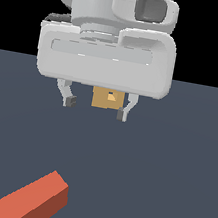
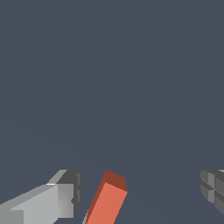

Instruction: Insert the peg into the horizontal hole in a box.

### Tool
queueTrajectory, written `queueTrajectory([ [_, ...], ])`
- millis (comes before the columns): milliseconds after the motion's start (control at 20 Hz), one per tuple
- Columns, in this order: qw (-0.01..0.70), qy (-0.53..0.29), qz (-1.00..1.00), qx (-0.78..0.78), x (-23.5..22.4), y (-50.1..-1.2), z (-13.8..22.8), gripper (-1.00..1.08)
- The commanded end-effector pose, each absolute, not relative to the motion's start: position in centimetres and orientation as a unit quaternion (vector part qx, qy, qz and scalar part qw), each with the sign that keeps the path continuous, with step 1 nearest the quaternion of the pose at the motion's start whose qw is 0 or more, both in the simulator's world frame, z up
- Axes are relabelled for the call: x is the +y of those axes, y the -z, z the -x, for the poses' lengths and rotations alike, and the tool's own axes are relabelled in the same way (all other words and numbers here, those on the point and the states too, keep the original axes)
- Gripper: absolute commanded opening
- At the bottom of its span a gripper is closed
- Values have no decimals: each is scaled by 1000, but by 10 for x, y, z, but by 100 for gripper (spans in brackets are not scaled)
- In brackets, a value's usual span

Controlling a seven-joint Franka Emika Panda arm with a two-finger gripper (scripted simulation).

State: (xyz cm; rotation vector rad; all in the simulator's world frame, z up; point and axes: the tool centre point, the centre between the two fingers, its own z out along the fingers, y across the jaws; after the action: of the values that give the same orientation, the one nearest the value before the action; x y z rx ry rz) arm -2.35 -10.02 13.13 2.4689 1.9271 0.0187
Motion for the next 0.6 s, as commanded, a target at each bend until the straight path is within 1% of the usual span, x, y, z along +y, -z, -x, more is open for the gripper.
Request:
queueTrajectory([
  [0,4,-4,-822,570,-147,-115,44,100],
  [100,3,-3,-845,535,-179,-102,63,100],
  [250,2,-1,-871,492,-215,-88,89,100],
  [400,2,0,-887,461,-238,-77,110,100],
  [550,1,0,-897,442,-252,-71,123,100],
])
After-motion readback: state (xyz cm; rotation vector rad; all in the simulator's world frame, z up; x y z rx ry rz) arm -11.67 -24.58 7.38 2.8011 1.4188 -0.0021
